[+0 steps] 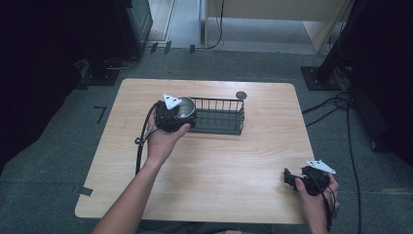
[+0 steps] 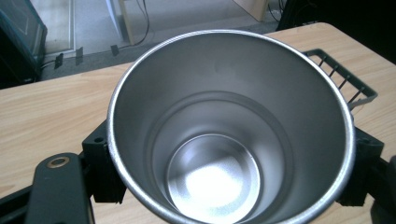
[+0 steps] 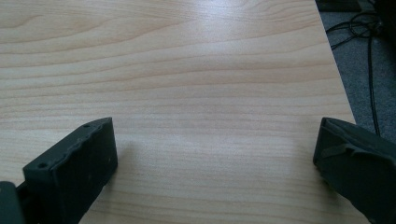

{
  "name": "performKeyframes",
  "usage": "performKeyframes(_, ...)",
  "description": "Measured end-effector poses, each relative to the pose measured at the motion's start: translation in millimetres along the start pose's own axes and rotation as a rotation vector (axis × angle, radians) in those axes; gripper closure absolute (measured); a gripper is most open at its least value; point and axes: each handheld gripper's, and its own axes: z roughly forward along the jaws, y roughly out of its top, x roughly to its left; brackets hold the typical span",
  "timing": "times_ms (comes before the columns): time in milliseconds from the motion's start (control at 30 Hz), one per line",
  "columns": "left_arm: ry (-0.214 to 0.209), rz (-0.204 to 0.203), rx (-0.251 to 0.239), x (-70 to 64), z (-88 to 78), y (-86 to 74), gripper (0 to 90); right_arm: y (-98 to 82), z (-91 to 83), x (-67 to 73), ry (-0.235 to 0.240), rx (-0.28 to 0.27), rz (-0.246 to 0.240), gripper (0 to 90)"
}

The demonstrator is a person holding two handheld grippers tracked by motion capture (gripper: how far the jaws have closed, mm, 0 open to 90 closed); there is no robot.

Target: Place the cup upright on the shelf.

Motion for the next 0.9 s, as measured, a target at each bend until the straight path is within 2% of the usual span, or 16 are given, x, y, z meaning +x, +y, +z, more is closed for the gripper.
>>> performKeyframes(167,-0.003,0.0,-0.005,-1.8,8.4,8.4,19.2,0.0,0.0,0.0,0.0,0.0,0.0,0.0)
performKeyframes(400,-0.003,-0.029,-0.007,0.3,22.2,15.4,19.2,0.0,0.0,0.0,0.0,0.0,0.0,0.0)
performKeyframes(900,0.028,-0.005,-0.037,-1.3,50.6,22.3,19.2,0.0,0.0,0.0,0.0,0.0,0.0,0.0)
